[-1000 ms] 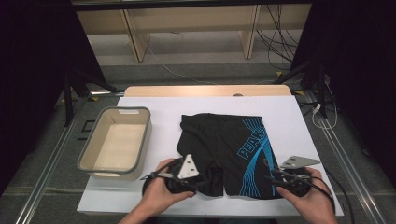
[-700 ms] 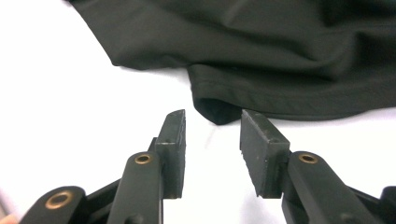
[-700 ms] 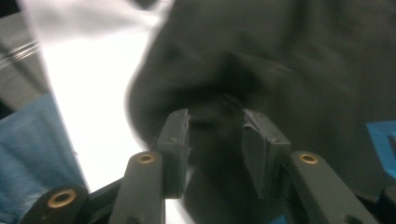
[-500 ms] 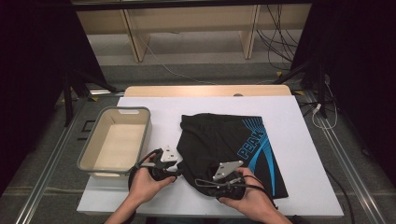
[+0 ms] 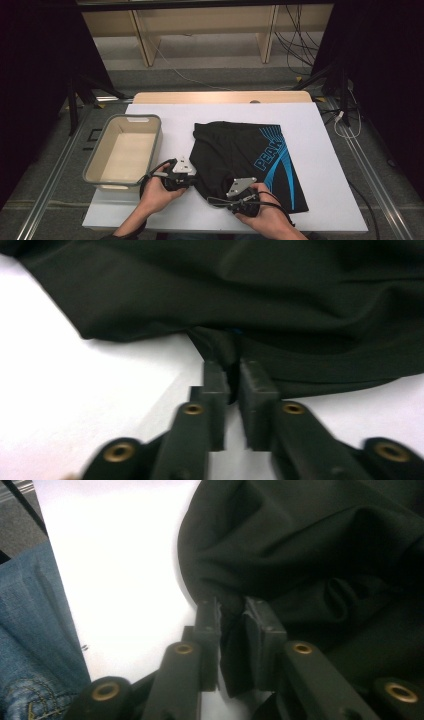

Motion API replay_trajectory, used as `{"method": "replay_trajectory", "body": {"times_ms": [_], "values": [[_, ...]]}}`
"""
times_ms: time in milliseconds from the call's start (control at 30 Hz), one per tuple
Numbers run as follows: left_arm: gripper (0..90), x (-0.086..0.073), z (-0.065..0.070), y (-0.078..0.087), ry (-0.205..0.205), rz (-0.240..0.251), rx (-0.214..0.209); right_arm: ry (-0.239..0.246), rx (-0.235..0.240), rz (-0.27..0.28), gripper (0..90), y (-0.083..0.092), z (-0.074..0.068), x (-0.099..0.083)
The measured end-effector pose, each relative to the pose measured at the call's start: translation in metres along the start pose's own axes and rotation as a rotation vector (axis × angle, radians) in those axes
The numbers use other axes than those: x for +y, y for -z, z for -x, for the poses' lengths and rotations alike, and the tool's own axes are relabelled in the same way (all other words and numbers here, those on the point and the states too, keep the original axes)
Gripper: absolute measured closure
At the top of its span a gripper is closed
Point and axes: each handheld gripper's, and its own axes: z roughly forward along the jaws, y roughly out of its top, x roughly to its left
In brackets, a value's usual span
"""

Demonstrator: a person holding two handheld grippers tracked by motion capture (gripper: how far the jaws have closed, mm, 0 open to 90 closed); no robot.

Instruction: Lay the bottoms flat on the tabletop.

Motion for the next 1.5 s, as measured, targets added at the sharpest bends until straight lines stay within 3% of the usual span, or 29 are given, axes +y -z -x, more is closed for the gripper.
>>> {"method": "replay_trajectory", "body": {"times_ms": [200, 267, 433, 533, 700, 833, 900, 933, 1033, 1100, 1267, 1333, 1500], "values": [[87.1, -0.008, 0.009, 0.027, -0.008, 0.008, 0.025, 0.002, 0.014, 0.003, 79.5, 0.003, 0.000, 0.000], [87.0, -0.015, 0.013, 0.040, 0.012, 0.023, 0.033, -0.012, 0.028, 0.011, 78.2, 0.005, -0.001, 0.001], [86.8, -0.035, 0.021, 0.063, 0.056, 0.044, 0.056, 0.015, 0.069, -0.003, 80.3, 0.006, -0.007, 0.004], [86.8, -0.044, 0.024, 0.070, 0.066, 0.037, 0.068, 0.050, 0.083, -0.025, 84.7, 0.006, -0.012, 0.005], [87.7, -0.055, 0.028, 0.071, 0.085, 0.019, 0.061, 0.047, 0.097, -0.045, 89.0, 0.005, -0.014, 0.001], [81.0, -0.053, 0.025, 0.072, 0.069, 0.021, 0.102, 0.030, 0.050, 0.002, 73.8, 0.011, -0.010, 0.002], [67.3, -0.050, 0.023, 0.068, 0.052, 0.017, 0.119, 0.031, 0.045, 0.016, 66.6, 0.012, -0.007, 0.002], [60.1, -0.048, 0.022, 0.065, 0.045, 0.004, 0.117, 0.024, 0.047, 0.025, 63.1, 0.010, -0.006, 0.002], [54.9, -0.045, 0.021, 0.053, 0.029, -0.032, 0.097, 0.036, 0.059, -0.002, 56.9, 0.000, -0.008, 0.001], [56.5, -0.042, 0.020, 0.046, 0.028, -0.042, 0.059, 0.050, 0.046, 0.006, 60.3, -0.002, -0.009, 0.001], [84.4, -0.038, 0.016, 0.037, 0.026, -0.069, 0.038, 0.038, 0.026, 0.017, 84.3, -0.002, -0.008, 0.002], [85.7, -0.038, 0.018, 0.041, 0.046, -0.072, 0.024, 0.040, 0.019, 0.017, 85.7, -0.001, -0.009, 0.001], [85.9, -0.041, 0.020, 0.057, 0.067, -0.038, 0.019, 0.036, 0.062, 0.011, 86.2, 0.008, -0.011, -0.001]]}}
